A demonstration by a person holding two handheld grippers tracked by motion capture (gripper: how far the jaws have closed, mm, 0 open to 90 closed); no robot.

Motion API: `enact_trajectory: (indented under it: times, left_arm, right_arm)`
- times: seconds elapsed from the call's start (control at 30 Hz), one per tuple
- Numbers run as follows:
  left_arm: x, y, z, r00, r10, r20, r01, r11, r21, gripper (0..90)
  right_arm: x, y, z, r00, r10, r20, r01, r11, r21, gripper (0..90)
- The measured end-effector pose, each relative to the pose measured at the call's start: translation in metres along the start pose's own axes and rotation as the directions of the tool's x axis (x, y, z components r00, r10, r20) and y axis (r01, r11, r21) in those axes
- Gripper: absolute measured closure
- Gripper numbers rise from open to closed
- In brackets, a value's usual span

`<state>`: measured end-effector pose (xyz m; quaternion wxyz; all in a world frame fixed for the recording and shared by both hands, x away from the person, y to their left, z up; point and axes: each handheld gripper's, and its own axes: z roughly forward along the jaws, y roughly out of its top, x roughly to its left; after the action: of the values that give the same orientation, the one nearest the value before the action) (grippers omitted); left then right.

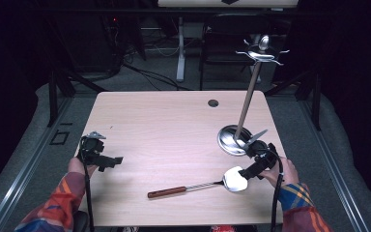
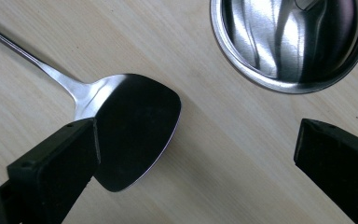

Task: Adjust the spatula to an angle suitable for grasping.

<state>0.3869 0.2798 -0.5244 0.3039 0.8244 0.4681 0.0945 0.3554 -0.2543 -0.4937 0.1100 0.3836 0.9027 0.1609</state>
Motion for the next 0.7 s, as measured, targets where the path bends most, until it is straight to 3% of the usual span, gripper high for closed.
enact_trajectory:
  times: [0.13, 0.37, 0.47, 0.53, 0.6, 0.7]
  left_arm:
    - [0.0, 0.0, 0.0, 1.0, 0.004, 0.004, -0.004, 1.0, 0.0, 0.2]
    - [0.001, -0.001, -0.002, 1.0, -0.003, 0.007, 0.003, 1.0, -0.004, 0.1]
    - [0.0, -0.001, -0.001, 1.0, -0.003, 0.008, 0.003, 1.0, -0.002, 0.1]
    - [0.001, -0.001, -0.001, 1.0, -0.008, 0.005, 0.008, 1.0, -0.004, 0.1]
    - [0.002, -0.002, -0.002, 0.9999, -0.015, 0.001, 0.015, 0.9998, -0.009, 0.1]
    - [0.002, -0.001, -0.002, 0.9999, -0.016, 0.0, 0.016, 0.9998, -0.01, 0.1]
  right_arm:
    - [0.005, 0.002, 0.0, 0.9997, -0.025, 0.001, 0.025, 1.0, -0.007, 0.2]
    - [0.026, 0.015, -0.003, 0.9932, -0.117, -0.005, 0.116, 0.992, -0.04, 0.4]
    - [0.043, 0.023, 0.002, 0.9842, -0.176, -0.022, 0.175, 0.984, -0.032, 2.1]
    - [0.046, 0.025, 0.005, 0.9817, -0.189, -0.027, 0.188, 0.982, -0.028, 2.9]
    - [0.058, 0.033, 0.016, 0.971, -0.235, -0.043, 0.236, 0.972, 0.018, 4.2]
    - [0.068, 0.037, 0.022, 0.9609, -0.273, -0.048, 0.274, 0.962, 0.021, 7.9]
